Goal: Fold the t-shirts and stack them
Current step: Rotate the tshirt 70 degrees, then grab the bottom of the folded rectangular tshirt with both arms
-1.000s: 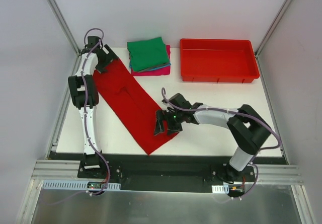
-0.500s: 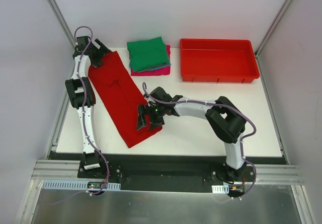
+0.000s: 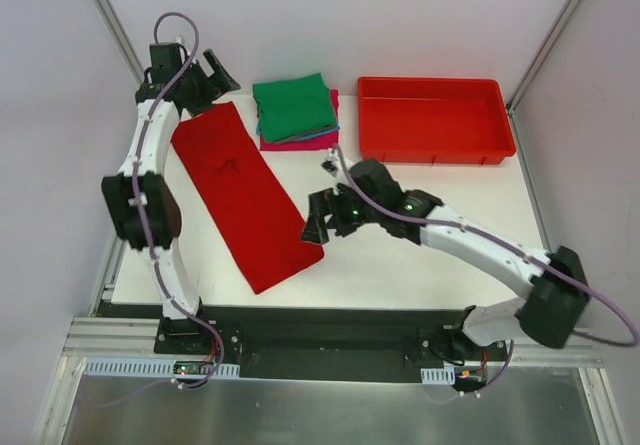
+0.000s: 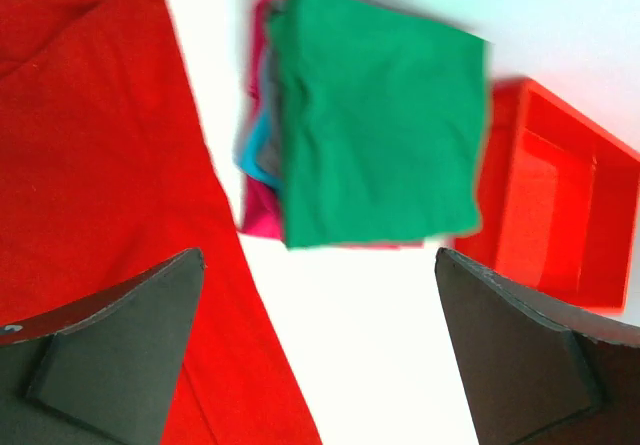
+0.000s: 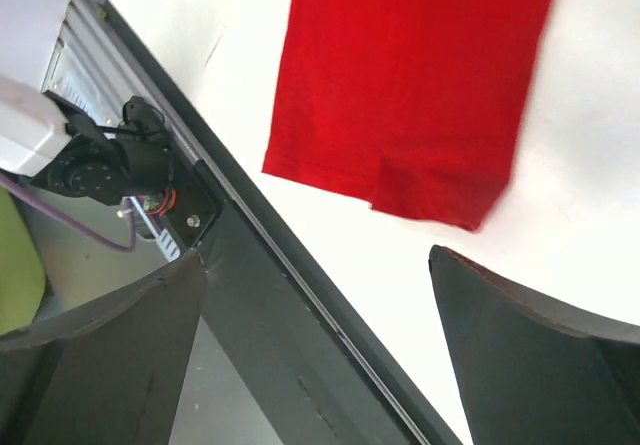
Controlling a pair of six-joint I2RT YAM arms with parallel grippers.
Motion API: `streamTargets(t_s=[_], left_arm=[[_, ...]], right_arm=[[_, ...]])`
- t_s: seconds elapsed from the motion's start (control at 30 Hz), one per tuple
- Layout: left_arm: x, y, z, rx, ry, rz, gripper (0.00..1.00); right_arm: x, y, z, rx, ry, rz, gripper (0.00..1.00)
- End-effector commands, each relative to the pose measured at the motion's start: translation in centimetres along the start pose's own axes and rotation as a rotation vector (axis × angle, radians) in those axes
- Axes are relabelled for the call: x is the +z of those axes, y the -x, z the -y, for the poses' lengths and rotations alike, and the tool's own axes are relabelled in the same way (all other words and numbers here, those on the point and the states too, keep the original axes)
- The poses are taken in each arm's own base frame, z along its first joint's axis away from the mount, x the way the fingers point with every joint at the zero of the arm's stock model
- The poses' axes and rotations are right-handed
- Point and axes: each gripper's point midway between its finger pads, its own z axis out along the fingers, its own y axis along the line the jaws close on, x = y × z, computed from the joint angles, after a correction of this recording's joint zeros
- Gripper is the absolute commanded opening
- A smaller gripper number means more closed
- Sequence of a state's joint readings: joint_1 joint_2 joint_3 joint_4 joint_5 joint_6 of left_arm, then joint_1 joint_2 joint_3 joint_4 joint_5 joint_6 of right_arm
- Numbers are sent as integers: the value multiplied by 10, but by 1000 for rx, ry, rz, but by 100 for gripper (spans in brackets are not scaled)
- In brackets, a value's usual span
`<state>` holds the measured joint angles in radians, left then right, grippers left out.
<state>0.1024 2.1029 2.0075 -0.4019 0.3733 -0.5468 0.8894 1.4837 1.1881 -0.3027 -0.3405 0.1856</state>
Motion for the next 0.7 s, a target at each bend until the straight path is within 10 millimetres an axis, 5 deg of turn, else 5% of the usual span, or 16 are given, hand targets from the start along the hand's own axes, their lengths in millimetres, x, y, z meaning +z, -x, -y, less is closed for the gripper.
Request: streamTargets(t_s=[0.0,0.13,0.2,0.37,0.5,0.67], left_arm=[[-80,-51,44,208,38,38,99],[-106,-160,31,281,175,-11,99],[-118,-223,16,371,223,-75,99],[-166,-338,-24,362,213,-175,97],[-194,-399,-40,350,123,-319,95],[-198,-424,-60,352,139,-388,93]], right_arm=[[-35,-9,52,79,-178,170,96],[-66,-15,80,145,-240,298,96],[-71,-21,83,139,-224,306,96],[-74,-37,101,185,-248,297,96],[-69,-46,108,201,-248,275,96],[-58,-50,107,219,-216,239,96]])
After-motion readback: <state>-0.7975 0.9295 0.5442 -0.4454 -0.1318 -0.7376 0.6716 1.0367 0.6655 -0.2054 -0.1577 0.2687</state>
